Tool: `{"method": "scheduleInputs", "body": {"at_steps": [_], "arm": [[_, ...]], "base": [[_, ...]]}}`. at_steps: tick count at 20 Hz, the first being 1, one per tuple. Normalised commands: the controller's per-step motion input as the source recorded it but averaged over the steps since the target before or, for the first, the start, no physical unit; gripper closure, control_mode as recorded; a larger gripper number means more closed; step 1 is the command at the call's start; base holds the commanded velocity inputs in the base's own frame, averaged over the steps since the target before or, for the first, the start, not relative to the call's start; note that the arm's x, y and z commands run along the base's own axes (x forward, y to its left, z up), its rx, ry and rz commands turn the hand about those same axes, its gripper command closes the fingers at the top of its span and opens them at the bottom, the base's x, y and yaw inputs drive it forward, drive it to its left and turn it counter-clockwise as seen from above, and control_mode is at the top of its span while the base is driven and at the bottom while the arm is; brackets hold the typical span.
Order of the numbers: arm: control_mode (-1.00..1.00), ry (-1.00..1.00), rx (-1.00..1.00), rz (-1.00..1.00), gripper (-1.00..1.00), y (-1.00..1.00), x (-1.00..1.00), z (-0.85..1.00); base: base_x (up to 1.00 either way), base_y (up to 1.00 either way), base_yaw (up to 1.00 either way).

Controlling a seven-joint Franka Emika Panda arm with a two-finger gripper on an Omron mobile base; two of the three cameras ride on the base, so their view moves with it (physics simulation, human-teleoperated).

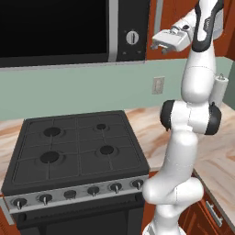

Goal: Pick the broccoli from the counter and place it in the cabinet. Then close the cabinet.

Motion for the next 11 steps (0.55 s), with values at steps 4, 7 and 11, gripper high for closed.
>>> {"method": "scheduleInputs", "body": {"at_steps": [4,7,11], "arm": [[-1.00,0.21,0.06,0.00,-1.00,-0.56,1.00,-1.00],[-1.00,0.12,0.02,-0.03,-1.00,-0.27,1.00,-1.00],[-1.00,-0.05,0.07,-0.04,-1.00,-0.34,1.00,-0.91]], "base": [[0.00,0.00,0.00],[0.00,0.00,0.00],[0.00,0.00,0.00]]}}
